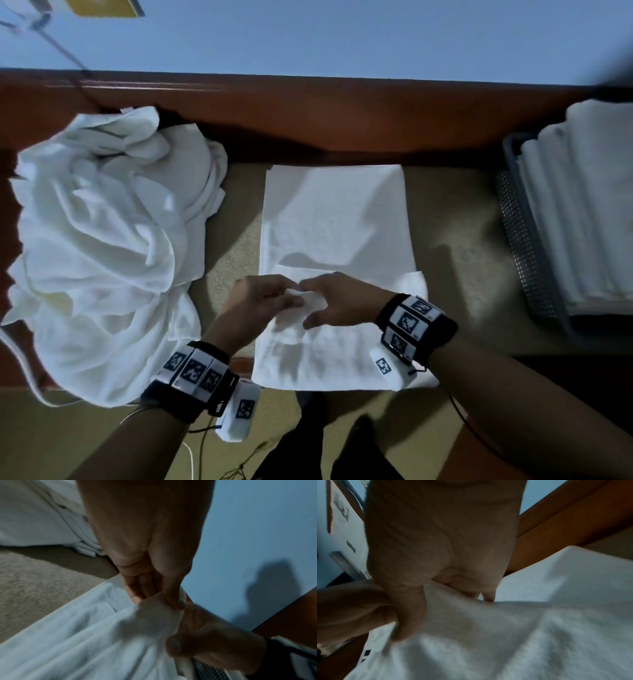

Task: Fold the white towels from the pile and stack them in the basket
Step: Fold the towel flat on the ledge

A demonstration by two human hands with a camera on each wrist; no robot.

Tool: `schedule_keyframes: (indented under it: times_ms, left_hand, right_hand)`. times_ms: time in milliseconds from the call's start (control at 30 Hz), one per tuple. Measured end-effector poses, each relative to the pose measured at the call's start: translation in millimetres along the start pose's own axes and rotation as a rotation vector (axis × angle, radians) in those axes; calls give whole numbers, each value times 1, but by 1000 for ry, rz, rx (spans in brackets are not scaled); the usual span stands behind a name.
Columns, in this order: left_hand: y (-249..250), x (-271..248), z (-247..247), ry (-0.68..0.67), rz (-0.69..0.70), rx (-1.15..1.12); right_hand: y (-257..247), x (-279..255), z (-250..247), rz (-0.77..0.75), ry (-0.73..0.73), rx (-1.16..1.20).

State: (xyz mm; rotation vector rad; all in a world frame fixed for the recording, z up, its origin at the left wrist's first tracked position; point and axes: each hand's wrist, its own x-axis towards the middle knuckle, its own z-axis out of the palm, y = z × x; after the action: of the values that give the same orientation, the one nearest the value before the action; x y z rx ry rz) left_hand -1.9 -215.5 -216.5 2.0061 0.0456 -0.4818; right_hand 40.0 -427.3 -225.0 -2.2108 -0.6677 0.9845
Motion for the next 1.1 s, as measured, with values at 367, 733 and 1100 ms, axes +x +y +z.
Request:
schedule_keyframes:
  times_ms: [367, 733, 1100]
  left_hand:
    - [-60, 30, -15, 162, -112, 110]
    - [-53, 75, 11, 149, -145, 84]
    - [-51, 100, 24, 2, -102, 228]
  right_hand:
    - [124, -106, -48, 412, -39, -80]
    - [166, -102, -18, 471, 431, -48]
    - [170, -121, 0, 657, 500, 275]
